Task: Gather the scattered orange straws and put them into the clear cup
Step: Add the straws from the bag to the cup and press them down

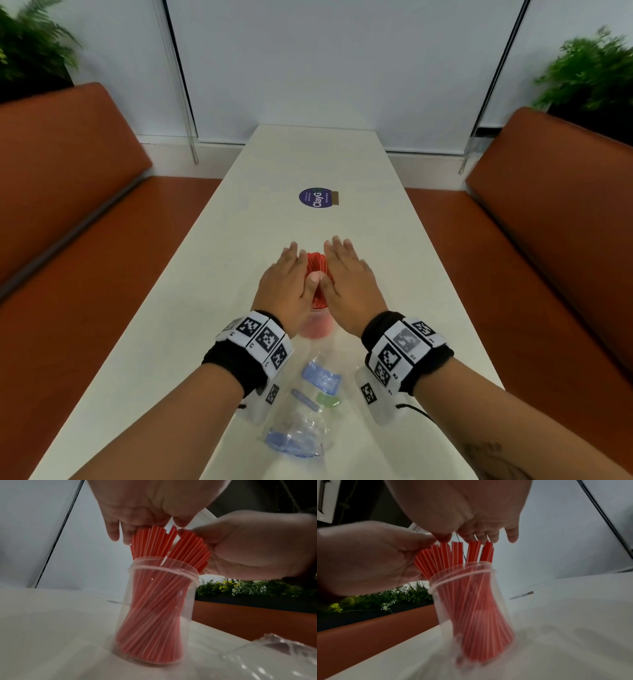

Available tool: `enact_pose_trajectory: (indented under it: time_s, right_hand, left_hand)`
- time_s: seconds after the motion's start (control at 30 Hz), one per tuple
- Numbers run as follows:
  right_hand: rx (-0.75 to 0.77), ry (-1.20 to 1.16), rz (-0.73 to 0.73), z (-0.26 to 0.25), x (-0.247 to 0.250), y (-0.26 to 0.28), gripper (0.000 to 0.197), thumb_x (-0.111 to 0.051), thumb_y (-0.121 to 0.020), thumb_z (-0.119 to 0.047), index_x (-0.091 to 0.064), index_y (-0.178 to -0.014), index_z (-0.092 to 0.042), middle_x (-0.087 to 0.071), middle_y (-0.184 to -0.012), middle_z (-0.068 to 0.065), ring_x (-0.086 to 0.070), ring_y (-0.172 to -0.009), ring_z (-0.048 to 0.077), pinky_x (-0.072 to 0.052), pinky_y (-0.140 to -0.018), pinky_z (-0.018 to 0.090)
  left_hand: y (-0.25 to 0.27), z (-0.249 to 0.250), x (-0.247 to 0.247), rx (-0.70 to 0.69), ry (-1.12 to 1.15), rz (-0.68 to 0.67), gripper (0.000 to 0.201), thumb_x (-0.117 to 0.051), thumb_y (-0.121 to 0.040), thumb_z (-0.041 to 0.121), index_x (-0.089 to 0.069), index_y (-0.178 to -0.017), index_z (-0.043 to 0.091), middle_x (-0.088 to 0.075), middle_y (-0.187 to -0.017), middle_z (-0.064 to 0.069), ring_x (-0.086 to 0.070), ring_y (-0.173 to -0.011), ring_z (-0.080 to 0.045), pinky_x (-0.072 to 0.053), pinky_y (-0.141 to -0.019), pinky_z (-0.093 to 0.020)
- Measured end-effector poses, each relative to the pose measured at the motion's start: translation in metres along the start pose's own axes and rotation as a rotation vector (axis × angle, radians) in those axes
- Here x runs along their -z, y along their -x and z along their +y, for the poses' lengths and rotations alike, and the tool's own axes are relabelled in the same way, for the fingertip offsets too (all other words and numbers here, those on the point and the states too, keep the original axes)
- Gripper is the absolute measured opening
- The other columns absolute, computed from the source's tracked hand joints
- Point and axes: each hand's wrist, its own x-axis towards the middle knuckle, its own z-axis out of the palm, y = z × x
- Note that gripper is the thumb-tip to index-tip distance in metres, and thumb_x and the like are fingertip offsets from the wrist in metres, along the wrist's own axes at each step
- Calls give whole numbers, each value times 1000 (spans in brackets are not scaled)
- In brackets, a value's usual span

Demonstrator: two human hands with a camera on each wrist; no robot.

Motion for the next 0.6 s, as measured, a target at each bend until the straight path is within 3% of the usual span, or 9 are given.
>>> enact_pose_trajectory:
  time_s: [0.1,0.17,0.23,0.3,0.37,0.47,0.5,0.53,0.6]
  right_hand:
    - [21,48,-103,1,-3,-1,48,-22,-100,-28,-22,-148,-22,-13,-159,-1,-4,-148,20,-11,-118,48]
    - [15,-45,-90,1,3,1,49,-23,-100,-33,-19,-149,-25,-13,-159,-2,-3,-148,19,-7,-117,49]
    - [-11,-167,21,4,14,6,53,-25,-99,-42,-19,-148,-23,-17,-158,-1,-7,-147,18,-8,-118,47]
    - [-90,-342,207,8,25,16,57,-33,-96,-45,-27,-146,-18,-31,-152,5,-26,-141,19,-24,-115,40]
    - [-253,-551,324,12,31,27,49,-48,-94,-31,-37,-139,-14,-48,-132,8,-47,-118,16,-37,-96,28]
    - [-542,-733,180,17,30,47,50,-58,-89,-23,-37,-133,-12,-52,-91,1,-56,-91,23,-46,-72,31]
    - [-609,-764,87,18,26,55,55,-60,-88,-23,-34,-134,-12,-49,-85,0,-56,-84,24,-49,-63,32]
    - [-657,-779,2,19,23,62,60,-62,-86,-25,-30,-136,-13,-49,-85,1,-56,-79,24,-49,-55,31]
    - [-700,-748,-120,19,15,75,72,-65,-83,-32,-24,-140,-15,-53,-102,9,-57,-73,22,-48,-46,29]
  left_hand:
    - [-1,1,-1,-2,-41,-75,56,-20,-99,35,-12,-149,12,-9,-159,-5,-7,-147,-18,-12,-119,-34]
    - [0,-2,5,-5,56,-44,56,-24,-98,36,-13,-148,12,-15,-158,-7,-13,-146,-20,-15,-119,-38]
    - [2,-9,17,37,167,58,56,-26,-98,34,-14,-148,12,-15,-158,-6,-13,-146,-20,-14,-119,-37]
    - [6,-18,30,115,264,206,52,-29,-98,32,-26,-145,11,-26,-154,-8,-23,-143,-22,-19,-118,-36]
    - [15,-24,39,196,315,243,44,-33,-98,30,-43,-135,9,-43,-143,-11,-39,-133,-25,-28,-111,-35]
    - [32,-31,34,277,276,34,36,-41,-92,36,-59,-108,9,-59,-112,-16,-54,-107,-27,-37,-93,-30]
    - [37,-34,28,309,238,-45,36,-45,-92,36,-59,-109,8,-60,-115,-15,-54,-108,-28,-38,-92,-30]
    - [43,-36,21,340,183,-122,38,-48,-92,36,-57,-115,7,-59,-122,-13,-54,-113,-28,-38,-95,-30]
    - [53,-38,7,365,77,-269,51,-54,-89,39,-48,-128,8,-53,-133,-10,-50,-123,-25,-37,-100,-29]
